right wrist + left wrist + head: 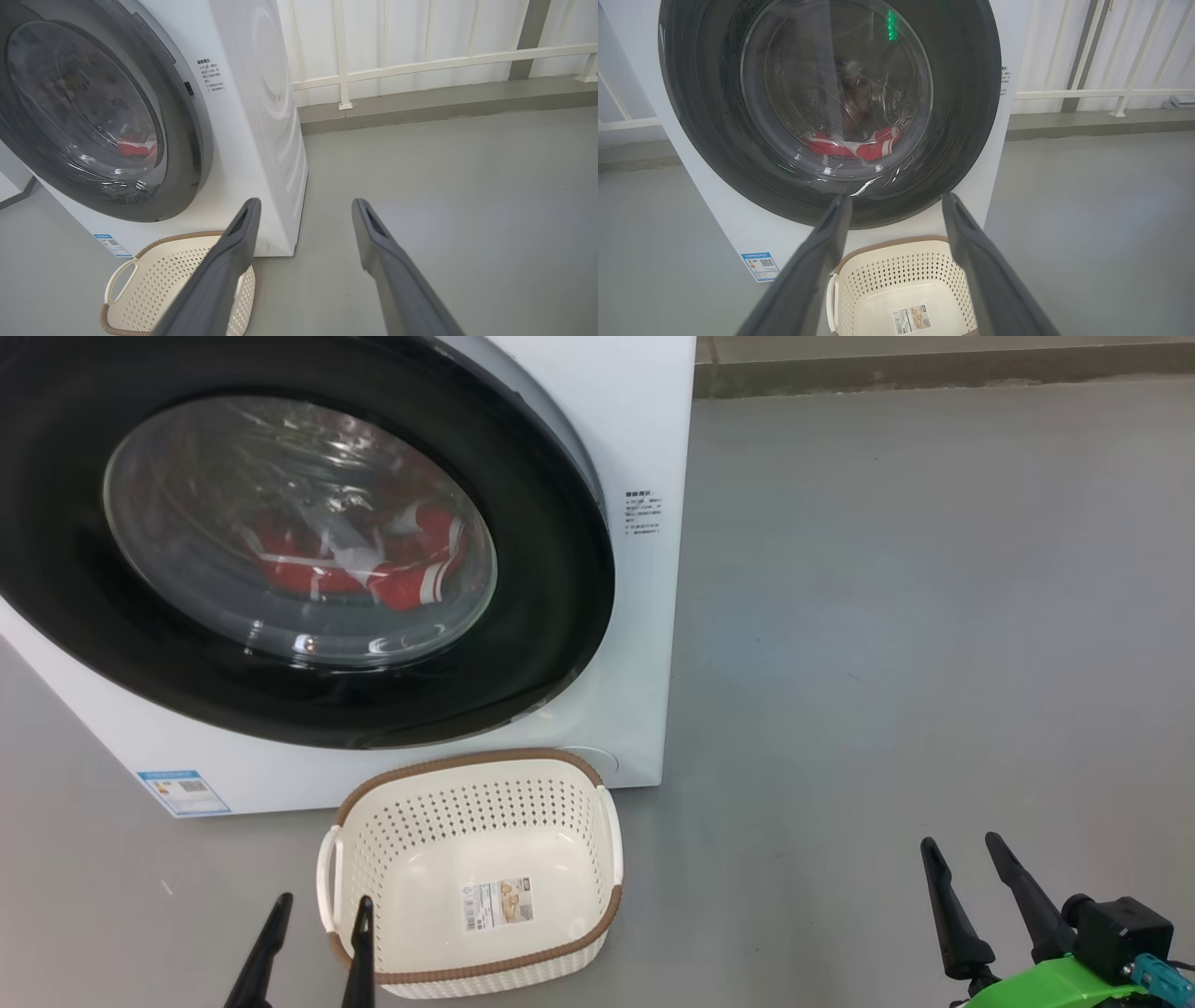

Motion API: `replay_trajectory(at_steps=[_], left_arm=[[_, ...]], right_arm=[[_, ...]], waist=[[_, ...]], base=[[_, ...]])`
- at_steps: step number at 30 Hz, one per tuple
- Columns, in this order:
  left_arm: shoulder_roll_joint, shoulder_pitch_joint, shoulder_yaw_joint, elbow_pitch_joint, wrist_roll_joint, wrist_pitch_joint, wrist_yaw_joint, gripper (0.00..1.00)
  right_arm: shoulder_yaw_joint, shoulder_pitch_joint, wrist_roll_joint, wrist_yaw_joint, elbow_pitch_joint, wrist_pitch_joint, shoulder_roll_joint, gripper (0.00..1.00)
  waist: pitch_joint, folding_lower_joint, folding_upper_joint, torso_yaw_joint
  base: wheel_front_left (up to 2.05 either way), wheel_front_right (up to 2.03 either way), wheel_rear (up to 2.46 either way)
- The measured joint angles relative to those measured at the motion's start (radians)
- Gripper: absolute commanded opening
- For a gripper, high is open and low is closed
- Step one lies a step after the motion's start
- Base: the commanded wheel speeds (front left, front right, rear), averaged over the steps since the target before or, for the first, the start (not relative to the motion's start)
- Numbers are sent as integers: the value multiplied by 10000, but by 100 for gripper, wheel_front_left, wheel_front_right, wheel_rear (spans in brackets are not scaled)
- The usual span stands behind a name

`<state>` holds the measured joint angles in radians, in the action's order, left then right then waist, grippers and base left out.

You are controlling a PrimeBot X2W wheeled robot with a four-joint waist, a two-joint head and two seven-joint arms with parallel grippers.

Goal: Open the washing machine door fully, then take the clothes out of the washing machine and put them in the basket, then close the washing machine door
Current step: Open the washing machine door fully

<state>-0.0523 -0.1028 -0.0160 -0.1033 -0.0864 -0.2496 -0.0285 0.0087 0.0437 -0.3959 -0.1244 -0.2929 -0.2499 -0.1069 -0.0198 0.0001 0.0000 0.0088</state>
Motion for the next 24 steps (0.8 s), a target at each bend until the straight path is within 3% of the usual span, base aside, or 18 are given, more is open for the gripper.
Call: replay_trajectory(at_steps=[10,11,12,13,15,24], left_arm=[[36,0,130,-4,-12,0,-86,100],[38,1,128,0,-12,0,-88,100],[38,1,127,2,-12,0,-88,100],[38,1,123,12,-12,0,-88,100],[38,1,79,40,-19,0,-86,100],[38,11,-339,90,-372,0,33,100]], right_arm=[[-4,-4,-2,0,40,0,144,100],[-4,-12,-10,0,71,0,159,62],[2,-17,-58,0,107,-2,180,62],[2,-29,-125,0,153,-6,207,38],[50,-88,-253,0,226,-13,240,0],[309,-1423,-1298,0,571,-27,433,0]], waist=[[2,0,0,4],[-2,0,0,12],[-8,0,0,20],[-22,0,0,28],[-54,0,0,46],[-248,0,0,253]], base=[[0,0,0],[0,0,0],[0,0,0],[0,0,0],[0,0,0],[0,0,0]])
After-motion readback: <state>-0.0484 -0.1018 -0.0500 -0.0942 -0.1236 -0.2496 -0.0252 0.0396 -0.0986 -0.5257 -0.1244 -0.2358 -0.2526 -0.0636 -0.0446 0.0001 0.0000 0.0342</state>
